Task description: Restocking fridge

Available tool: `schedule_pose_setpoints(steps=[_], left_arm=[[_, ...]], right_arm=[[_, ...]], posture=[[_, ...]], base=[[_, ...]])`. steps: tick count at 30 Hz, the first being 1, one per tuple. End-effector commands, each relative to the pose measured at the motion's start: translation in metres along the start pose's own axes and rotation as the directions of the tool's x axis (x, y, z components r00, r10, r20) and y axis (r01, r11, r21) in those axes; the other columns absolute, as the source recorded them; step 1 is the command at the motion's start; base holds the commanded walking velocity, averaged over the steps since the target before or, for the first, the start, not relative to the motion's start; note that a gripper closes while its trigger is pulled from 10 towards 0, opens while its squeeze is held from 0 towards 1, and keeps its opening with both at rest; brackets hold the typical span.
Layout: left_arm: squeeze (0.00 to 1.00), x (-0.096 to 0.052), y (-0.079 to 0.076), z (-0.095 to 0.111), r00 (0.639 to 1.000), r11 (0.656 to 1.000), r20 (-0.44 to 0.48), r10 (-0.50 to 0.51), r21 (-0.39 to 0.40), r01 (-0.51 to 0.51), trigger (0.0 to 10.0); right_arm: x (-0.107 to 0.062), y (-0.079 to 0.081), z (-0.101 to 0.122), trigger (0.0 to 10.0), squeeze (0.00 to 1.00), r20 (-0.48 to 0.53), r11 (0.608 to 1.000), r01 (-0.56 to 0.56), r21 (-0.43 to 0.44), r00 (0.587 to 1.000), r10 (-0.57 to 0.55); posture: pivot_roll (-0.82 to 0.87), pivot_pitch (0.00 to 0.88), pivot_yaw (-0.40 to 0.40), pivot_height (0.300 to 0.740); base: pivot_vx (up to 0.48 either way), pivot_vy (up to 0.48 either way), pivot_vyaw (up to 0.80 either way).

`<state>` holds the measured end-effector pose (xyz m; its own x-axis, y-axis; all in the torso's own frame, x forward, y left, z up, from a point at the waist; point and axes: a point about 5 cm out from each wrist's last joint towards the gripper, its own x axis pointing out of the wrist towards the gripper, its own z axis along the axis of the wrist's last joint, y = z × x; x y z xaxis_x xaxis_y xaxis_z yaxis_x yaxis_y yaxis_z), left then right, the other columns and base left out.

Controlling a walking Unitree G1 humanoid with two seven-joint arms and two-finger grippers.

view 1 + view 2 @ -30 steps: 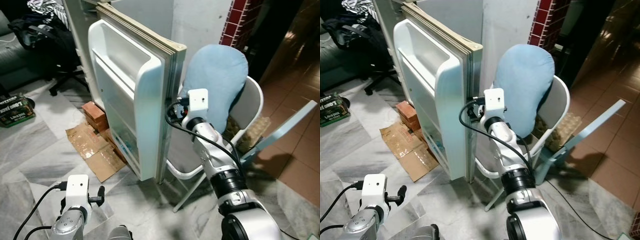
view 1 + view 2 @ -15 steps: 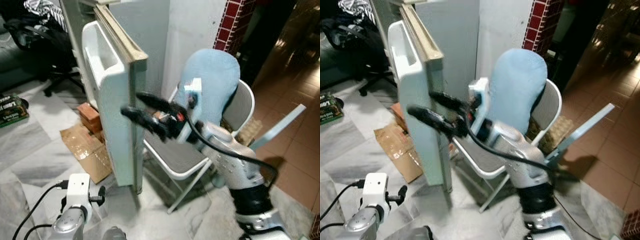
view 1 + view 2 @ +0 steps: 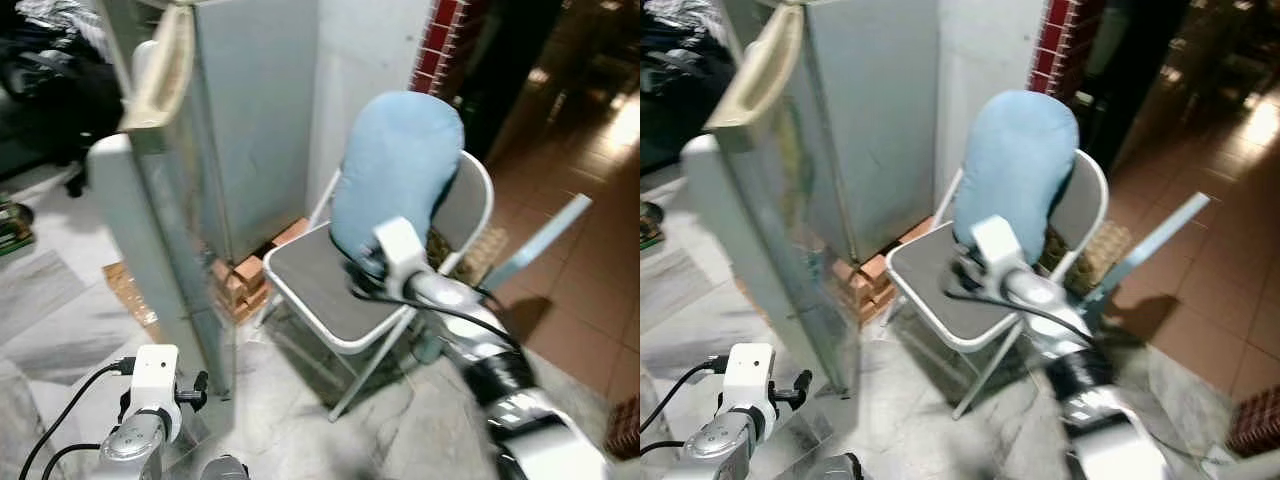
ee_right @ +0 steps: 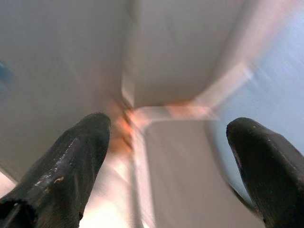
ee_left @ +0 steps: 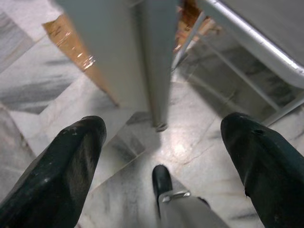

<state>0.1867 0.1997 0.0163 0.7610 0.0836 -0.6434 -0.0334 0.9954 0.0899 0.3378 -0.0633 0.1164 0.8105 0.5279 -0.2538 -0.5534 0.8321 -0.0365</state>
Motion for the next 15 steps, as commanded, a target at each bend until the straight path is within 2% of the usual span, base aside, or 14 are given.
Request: schedule_pose_setpoints(steps=[1, 2, 3, 4, 5, 6, 8, 10, 11, 13, 14, 15], left_arm=[[0.0, 0.0, 0.003, -0.002, 1.0, 1.0, -0.013, 0.013, 0.009, -0.013, 10.0], [0.0, 0.0, 0.003, -0.002, 1.0, 1.0, -0.015, 0.013, 0.008, -0.013, 10.0], [0.0, 0.0, 0.004, -0.002, 1.0, 1.0, -0.015, 0.013, 0.008, -0.013, 10.0], [0.0, 0.001, 0.004, -0.002, 1.0, 1.0, -0.015, 0.014, 0.006, -0.014, 10.0], [0.0, 0.001, 0.004, -0.002, 1.0, 1.0, -0.015, 0.014, 0.006, -0.014, 10.0], [0.0, 0.001, 0.004, -0.002, 1.0, 1.0, -0.013, 0.014, 0.004, -0.014, 10.0], [0.0, 0.002, 0.004, 0.003, 1.0, 1.0, 0.012, 0.008, 0.023, -0.008, 10.0], [0.0, 0.004, 0.003, 0.004, 1.0, 1.0, 0.013, 0.003, 0.025, -0.003, 10.0], [0.0, 0.004, 0.003, 0.004, 1.0, 1.0, 0.013, 0.003, 0.025, -0.003, 10.0], [0.0, 0.012, 0.007, 0.013, 1.0, 0.998, 0.022, -0.006, 0.055, 0.005, 10.0], [0.0, 0.012, 0.007, 0.013, 1.0, 0.998, 0.022, -0.006, 0.055, 0.005, 10.0], [0.0, 0.018, 0.011, 0.022, 0.999, 0.997, 0.04, 0.001, 0.072, -0.004, 10.0]], right_arm=[[0.002, 0.01, 0.023, 10.0, 0.0, 0.077, 0.997, -0.055, 0.048, 0.996, 0.051], [0.001, 0.035, 0.042, 10.0, 0.0, 0.143, 0.976, -0.188, 0.108, 0.975, 0.172], [0.0, 0.042, 0.046, 10.0, 0.0, 0.158, 0.967, -0.227, 0.115, 0.965, 0.208], [-0.009, 0.057, 0.053, 10.0, 0.0, 0.19, 0.938, -0.33, 0.107, 0.933, 0.307], [-0.009, 0.057, 0.053, 10.0, 0.0, 0.19, 0.938, -0.33, 0.107, 0.933, 0.307], [-0.014, 0.063, 0.056, 10.0, 0.0, 0.204, 0.922, -0.373, 0.101, 0.915, 0.348], [-0.017, 0.056, 0.046, 10.0, 0.0, 0.195, 0.945, -0.32, 0.065, 0.933, 0.302], [-0.019, 0.046, 0.029, 10.0, 0.0, 0.15, 0.962, -0.261, 0.081, 0.957, 0.247], [-0.019, 0.046, 0.029, 10.0, 0.0, 0.15, 0.962, -0.261, 0.081, 0.957, 0.247], [-0.032, 0.026, 0.01, 10.0, 0.0, 0.108, 0.983, -0.164, 0.086, 0.982, 0.155], [-0.032, 0.026, 0.01, 10.0, 0.0, 0.108, 0.983, -0.164, 0.086, 0.982, 0.155], [-0.039, 0.019, 0.005, 10.0, 0.0, 0.107, 0.986, -0.129, 0.103, 0.987, 0.118]], posture=[[0.08, 0.0, -0.023, 0.74], [0.08, 0.0, -0.023, 0.74], [0.08, 0.0, -0.023, 0.74], [0.07, 0.0, -0.024, 0.74], [0.07, 0.0, -0.024, 0.74], [0.07, 0.0, -0.024, 0.74], [0.06, 0.0, -0.025, 0.74], [0.06, 0.0, -0.028, 0.74], [0.06, 0.0, -0.028, 0.74], [0.05, 0.0, -0.029, 0.74], [0.05, 0.0, -0.029, 0.74], [0.05, 0.0, -0.029, 0.74]], base=[[0.0, 0.0, 0.0], [0.0, 0.0, 0.0], [0.0, 0.0, 0.0], [0.0, 0.0, 0.0], [0.0, 0.0, 0.0], [0.0, 0.0, 0.0], [0.0, 0.0, 0.0], [0.0, 0.0, 0.0], [0.0, 0.0, 0.0], [0.0, 0.0, 0.0], [0.0, 0.0, 0.0], [0.0, 0.0, 0.0]])
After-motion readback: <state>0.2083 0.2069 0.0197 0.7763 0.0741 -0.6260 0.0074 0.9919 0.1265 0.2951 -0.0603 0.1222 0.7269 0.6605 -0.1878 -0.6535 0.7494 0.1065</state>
